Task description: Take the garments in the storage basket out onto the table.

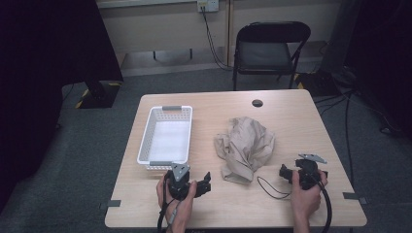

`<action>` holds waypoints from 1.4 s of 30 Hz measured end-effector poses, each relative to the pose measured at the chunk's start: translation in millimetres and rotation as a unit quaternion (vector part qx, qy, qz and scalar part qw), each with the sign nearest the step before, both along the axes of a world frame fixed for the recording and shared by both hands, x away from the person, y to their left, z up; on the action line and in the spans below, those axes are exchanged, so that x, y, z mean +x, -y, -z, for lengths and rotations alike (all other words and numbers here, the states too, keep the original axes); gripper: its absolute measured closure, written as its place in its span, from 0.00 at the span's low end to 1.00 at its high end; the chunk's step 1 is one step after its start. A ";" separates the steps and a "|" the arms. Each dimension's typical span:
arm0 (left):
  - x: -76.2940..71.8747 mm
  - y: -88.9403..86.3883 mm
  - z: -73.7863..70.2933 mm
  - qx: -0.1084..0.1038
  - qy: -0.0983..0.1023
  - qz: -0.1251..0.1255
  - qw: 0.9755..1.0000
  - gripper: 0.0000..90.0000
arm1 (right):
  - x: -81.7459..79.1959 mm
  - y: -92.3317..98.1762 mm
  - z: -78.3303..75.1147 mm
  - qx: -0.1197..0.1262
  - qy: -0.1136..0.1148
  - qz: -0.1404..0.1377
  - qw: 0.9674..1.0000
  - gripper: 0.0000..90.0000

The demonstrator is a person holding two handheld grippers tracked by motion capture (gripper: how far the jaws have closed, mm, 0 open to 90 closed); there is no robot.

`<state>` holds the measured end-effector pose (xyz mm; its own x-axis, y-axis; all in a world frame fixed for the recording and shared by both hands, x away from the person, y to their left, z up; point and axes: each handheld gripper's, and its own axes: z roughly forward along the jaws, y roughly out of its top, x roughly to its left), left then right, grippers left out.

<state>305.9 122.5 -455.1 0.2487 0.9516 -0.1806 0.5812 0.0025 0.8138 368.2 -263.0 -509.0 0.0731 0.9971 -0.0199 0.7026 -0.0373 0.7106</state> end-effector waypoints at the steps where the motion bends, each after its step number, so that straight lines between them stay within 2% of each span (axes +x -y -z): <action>1: 1.3 -2.0 2.0 0.003 -0.004 -0.003 1.000 0.09 | 0.0 0.0 0.0 0.000 0.000 0.000 1.000 0.00; 3: 4.6 -5.3 7.8 0.002 -0.014 -0.011 1.000 0.08 | 0.0 0.0 0.0 0.000 0.000 0.000 1.000 0.00; 7: 11.8 -11.7 23.5 0.012 -0.040 -0.025 0.999 0.08 | 0.0 0.0 0.0 0.000 0.000 0.000 1.000 0.00; 13: 20.6 -16.8 41.5 0.023 -0.071 -0.038 0.996 0.08 | 0.0 0.0 0.0 0.000 0.000 0.000 1.000 0.00; 16: 22.7 -15.5 49.3 0.038 -0.083 -0.049 0.995 0.08 | 0.0 0.0 0.0 0.000 0.000 0.000 1.000 0.00; 20: 23.2 -14.5 51.2 0.039 -0.077 -0.055 0.995 0.07 | 0.0 0.0 0.0 0.000 0.000 0.000 1.000 0.00; 24: 23.9 -9.9 54.9 0.068 -0.066 -0.070 0.993 0.06 | 0.0 0.0 0.0 0.000 0.000 0.000 1.000 0.00; 29: 25.6 -3.6 55.6 0.099 -0.072 -0.074 0.990 0.05 | -0.1 0.0 0.0 0.000 0.000 0.000 1.000 0.00; 42: 26.7 -3.3 55.8 0.100 -0.078 -0.078 0.989 0.02 | -0.1 0.0 0.0 0.000 0.000 0.000 1.000 0.00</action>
